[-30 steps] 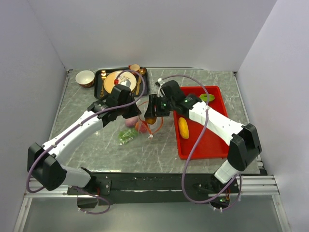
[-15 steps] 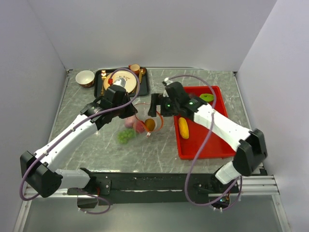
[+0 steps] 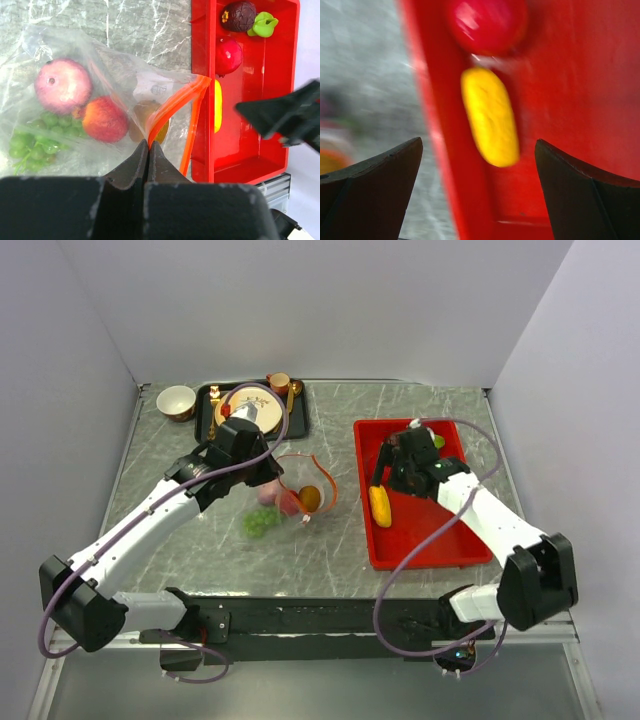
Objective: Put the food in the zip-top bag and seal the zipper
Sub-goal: Pick up the fake fruit from the bin.
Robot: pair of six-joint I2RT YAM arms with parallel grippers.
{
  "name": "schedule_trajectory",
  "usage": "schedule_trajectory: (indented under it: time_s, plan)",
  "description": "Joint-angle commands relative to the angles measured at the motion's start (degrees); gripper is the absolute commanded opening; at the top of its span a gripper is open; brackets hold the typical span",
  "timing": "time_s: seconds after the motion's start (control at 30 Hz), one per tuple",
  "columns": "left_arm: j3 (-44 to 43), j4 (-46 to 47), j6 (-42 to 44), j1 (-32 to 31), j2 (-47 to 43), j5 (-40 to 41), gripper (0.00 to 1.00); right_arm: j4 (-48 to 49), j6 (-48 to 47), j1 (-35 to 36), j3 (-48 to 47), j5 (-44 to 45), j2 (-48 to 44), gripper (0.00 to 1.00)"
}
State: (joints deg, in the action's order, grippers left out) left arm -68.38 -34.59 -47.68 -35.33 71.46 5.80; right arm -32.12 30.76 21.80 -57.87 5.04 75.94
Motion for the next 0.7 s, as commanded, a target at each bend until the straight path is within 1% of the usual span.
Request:
schedule_trajectory:
  time_s: [0.0,0.17,0.27,0.33,0.43,0.5,0.57,0.67]
  plan:
    - [0.4,2.7,-0.2,-0.1,-0.2,-1.1,0.01,-1.9,-4.0,-0.4,1.3,1.9,2.1,0.96]
    - [0.1,2.6,-0.3,-0.1,0.2,-1.3,0.01,-3.8,-2.6,-0.6,-0.1,4.8,8.2,0.84]
    - [-0.5,1.9,0.1,-0.1,0.8,-1.2,0.01,-1.7,-2.7,-0.7,-0.2,2.4,9.6,0.77]
    - [-1.1,1.5,0.2,-0.1,1.3,-1.1,0.01,-0.1,-2.7,-0.7,0.1,0.2,9.7,0.76]
    - [-1.4,1.4,0.1,-0.1,2.1,-1.0,0.01,0.2,-2.8,-0.7,-0.5,-0.3,11.0,0.73]
    - [-1.2,2.0,0.0,-0.1,2.4,-1.3,0.01,0.1,-2.8,-0.8,-1.0,0.1,11.9,0.70]
    - [-1.1,2.0,-0.1,-0.1,2.7,-1.5,0.01,1.9,-3.0,-0.9,-0.4,-1.9,11.9,0.66]
    - [-1.1,1.6,-0.3,-0.1,3.0,-1.3,0.01,3.2,-2.6,-1.2,0.2,-3.2,12.1,0.66]
